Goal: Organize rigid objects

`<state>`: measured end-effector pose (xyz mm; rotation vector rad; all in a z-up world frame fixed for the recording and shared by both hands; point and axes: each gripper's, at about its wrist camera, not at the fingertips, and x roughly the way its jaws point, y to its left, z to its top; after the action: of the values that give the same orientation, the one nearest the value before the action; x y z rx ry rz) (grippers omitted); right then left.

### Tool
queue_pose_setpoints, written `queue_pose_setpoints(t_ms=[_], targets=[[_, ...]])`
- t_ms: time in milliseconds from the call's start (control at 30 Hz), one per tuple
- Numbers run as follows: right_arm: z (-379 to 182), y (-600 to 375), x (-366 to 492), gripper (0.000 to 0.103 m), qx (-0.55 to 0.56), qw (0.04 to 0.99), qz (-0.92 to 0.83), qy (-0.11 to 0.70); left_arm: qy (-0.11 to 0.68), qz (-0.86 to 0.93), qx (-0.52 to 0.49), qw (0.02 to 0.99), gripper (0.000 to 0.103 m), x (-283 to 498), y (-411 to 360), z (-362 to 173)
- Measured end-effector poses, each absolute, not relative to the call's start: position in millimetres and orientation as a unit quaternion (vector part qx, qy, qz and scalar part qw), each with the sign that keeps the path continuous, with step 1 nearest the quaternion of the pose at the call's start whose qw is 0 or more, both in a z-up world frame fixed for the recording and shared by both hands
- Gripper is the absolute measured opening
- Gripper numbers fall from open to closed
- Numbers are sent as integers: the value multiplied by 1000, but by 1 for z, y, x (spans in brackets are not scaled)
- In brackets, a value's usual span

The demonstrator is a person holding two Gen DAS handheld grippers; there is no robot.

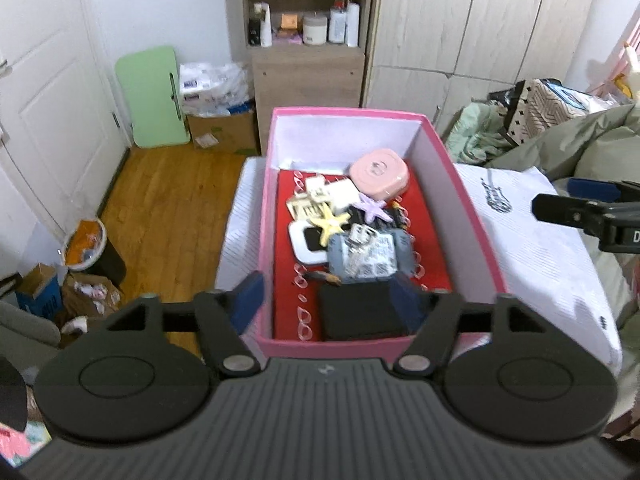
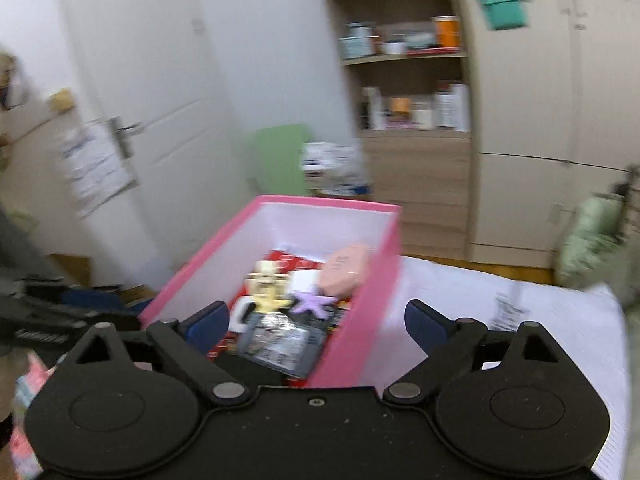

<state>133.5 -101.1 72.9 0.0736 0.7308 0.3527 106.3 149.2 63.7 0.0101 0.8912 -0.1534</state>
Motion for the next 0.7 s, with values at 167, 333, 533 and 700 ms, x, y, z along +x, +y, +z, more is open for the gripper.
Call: queue_pose_setpoints(t_ms=[167,333,533,700], targets=[[91,-122,115,97,59,910,164,375,461,-63,16,885,84,103,136,65],[102,-140,100,97,82,904,158,390,468,-68,44,880,85,93,121,61],[110,-155,75,97,95,919,120,363,453,-91,-29,886,87,78,115,61],[108,-164,72,97,69,920,100,373,444,-98,-23,891,90,70,101,59]])
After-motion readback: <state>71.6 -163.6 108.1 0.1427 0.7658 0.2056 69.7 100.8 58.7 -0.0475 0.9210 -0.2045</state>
